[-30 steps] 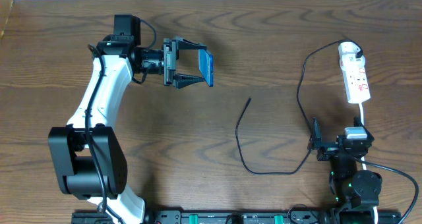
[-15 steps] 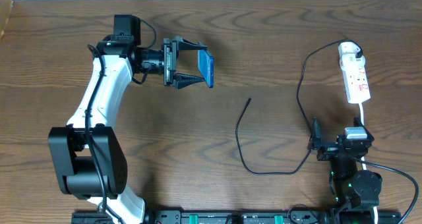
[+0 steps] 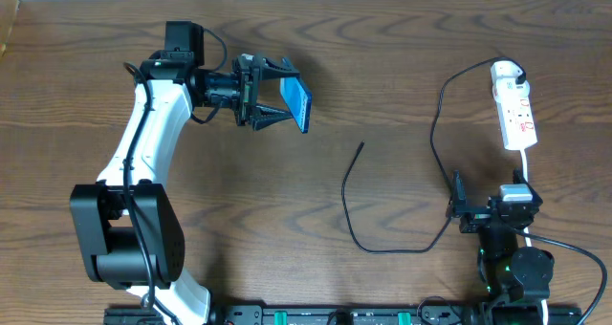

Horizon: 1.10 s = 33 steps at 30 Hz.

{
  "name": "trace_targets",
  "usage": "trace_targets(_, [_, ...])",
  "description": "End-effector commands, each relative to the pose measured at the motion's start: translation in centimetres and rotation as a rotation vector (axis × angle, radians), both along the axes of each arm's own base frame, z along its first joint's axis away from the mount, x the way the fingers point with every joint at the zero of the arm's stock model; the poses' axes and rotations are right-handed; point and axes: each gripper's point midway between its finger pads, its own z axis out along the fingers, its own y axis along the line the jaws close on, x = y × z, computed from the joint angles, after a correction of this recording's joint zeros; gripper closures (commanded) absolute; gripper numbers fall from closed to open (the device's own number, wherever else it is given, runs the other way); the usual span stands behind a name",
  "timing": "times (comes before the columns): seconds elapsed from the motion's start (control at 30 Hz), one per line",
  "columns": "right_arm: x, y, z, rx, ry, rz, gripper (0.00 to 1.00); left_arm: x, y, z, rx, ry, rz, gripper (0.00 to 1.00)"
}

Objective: Plug charger to phone and switch on socket

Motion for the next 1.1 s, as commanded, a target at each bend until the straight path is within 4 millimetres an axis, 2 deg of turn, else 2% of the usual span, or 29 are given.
trace_targets(0.0, [0.0,-0.3,-0.1,-0.012,0.001,-0.014,0.01,0.1,0.1,1.6,0.011,-0.125,-0.020,0.93])
trace_targets(0.13, [0.0,-0.3,-0.1,-0.012,0.001,-0.014,0.01,0.0,-0.2,1.6,0.015,-0.159,-0.037,0.93])
trace_targets(0.43, [0.0,-0.3,-0.1,-0.012,0.001,-0.014,0.01,-1.2,-2.6,1.6,0.010,-0.160,-0.101,0.93])
trace_targets(0.73, [0.0,-0.3,0.1,-0.011,-0.005,-0.012,0.01,-1.2,-2.7,1.6,0.009,-0.155,-0.102,0.93])
trace_targets(0.9, [0.0,-0.2,-0.1,-0.011,0.001,-0.009,0.01,-1.2,-2.7,1.6,0.003,-0.096,-0.083,0.93])
trace_targets(1.07, [0.0,0.1,0.1,0.068,-0.004,0.001,0.01,-1.0,-2.7,1.7,0.003,-0.110,-0.083,0.93])
